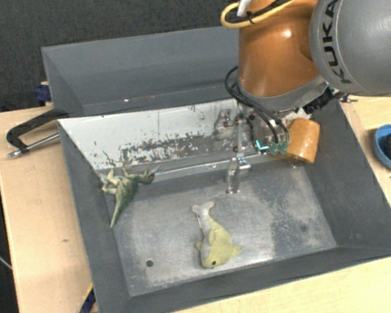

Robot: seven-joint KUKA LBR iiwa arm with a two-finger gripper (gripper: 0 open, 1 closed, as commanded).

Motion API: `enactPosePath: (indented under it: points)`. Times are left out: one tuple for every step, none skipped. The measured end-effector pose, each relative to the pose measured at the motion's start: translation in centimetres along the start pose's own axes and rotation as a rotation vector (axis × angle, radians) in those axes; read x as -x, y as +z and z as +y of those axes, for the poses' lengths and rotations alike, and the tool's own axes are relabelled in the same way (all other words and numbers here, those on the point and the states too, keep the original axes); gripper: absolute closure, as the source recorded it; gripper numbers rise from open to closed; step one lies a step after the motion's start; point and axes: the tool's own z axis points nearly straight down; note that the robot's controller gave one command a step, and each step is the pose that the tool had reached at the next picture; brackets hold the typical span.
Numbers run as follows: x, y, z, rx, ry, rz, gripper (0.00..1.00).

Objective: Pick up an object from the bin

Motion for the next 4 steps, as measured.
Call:
enactPosePath:
  points:
    - [-1.1,12.7,7.2,0.0,-0.109,-0.013,0.0]
    - [-2.4,10.1,1.8,-0.004,-0.46,-0.008,0.0]
    - [-9.6,6.0,0.8,-0.003,-0.58,-0.005,0.0]
    - [-9.0,12.4,2.3,-0.003,-0.949,-0.004,0.0]
